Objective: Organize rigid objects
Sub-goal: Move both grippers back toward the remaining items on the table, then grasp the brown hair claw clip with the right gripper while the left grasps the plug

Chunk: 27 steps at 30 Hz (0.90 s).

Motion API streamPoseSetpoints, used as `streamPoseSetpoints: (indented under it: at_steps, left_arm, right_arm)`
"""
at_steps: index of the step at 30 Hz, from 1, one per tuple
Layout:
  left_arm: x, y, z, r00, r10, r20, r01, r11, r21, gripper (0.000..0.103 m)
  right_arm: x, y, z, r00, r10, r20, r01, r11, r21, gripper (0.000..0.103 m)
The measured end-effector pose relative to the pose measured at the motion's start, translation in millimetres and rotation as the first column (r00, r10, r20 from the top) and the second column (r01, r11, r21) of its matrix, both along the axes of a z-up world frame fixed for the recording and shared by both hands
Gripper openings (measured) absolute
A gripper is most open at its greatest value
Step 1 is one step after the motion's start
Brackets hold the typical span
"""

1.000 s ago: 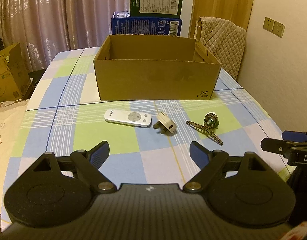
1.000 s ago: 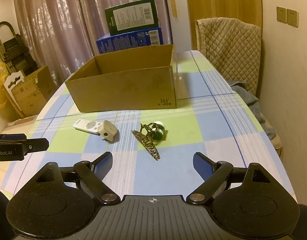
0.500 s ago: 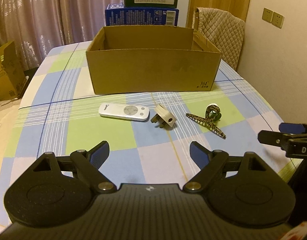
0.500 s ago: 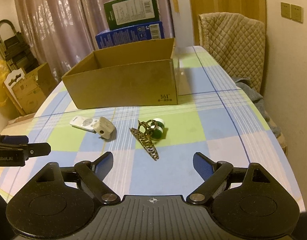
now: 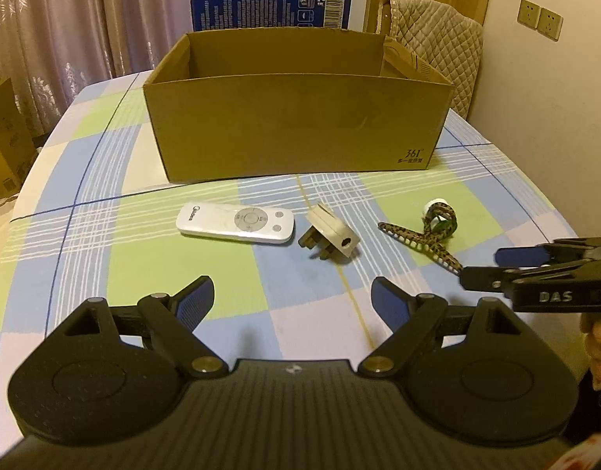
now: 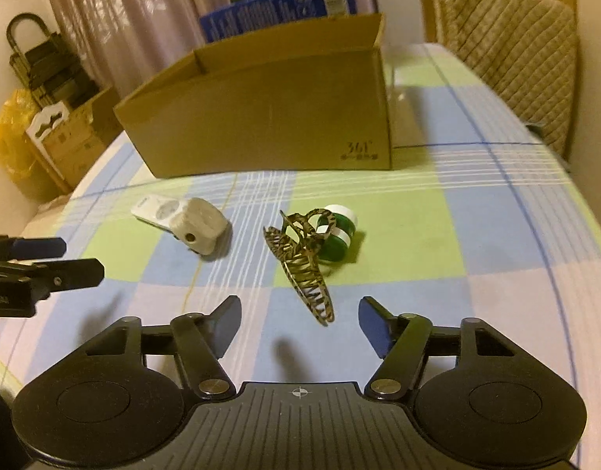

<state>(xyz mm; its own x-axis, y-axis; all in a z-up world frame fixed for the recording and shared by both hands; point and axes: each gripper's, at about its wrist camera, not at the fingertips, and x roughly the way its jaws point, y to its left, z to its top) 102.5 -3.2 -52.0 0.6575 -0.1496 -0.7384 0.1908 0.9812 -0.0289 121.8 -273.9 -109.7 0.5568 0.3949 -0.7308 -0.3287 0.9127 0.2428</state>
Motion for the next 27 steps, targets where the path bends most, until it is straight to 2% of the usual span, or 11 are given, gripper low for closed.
streamPoseSetpoints:
  at_steps: [9,16,17,18,20,24,27]
  left_arm:
    - [24.5,-3.0,-12.7,1.000,-0.021,-0.003,0.021,1.000,-0.005,0.085]
    - [31.5,-0.4,-20.6,1.000,-0.021,-0.011,0.021,1.000,-0.024,0.085]
    - [31.9,-0.3,-21.7,1.000,-0.022,-0.013,0.021,0.999,-0.024,0.085]
    - [32.5,-0.6,-22.6,1.000,-0.022,-0.015,0.022,0.999,-0.025,0.085]
    - [33.1,-0.5,-23.7,1.000,-0.023,-0.020,0.022,0.999,-0.030,0.085]
    - [33.3,-2.3,-24.5,0.999,-0.030,-0.022,0.029,0.999,-0.033,0.085]
    - [34.1,-5.7,-23.8,0.999,-0.041,-0.021,0.040,0.999,-0.036,0.085]
  right_arm:
    - [35.3,17.9,-22.3,0.996,0.088,-0.007,-0.088,0.996,0.014,0.059]
    - [51.9,23.9,-27.3,0.996,0.082,0.017,-0.083,0.995,0.046,0.058]
    - [53.1,23.3,-27.3,0.997,0.081,0.016,-0.082,0.995,0.054,0.051]
    - [54.9,21.7,-28.1,0.997,0.077,0.013,-0.077,0.995,0.064,0.040]
    - [56.6,18.5,-28.0,0.998,0.067,0.003,-0.067,0.995,0.078,0.033]
    - [55.0,14.1,-24.5,0.998,0.060,-0.005,-0.060,0.993,0.103,0.025]
    - [48.2,15.6,-17.7,0.998,0.056,0.013,-0.057,0.995,0.082,0.022]
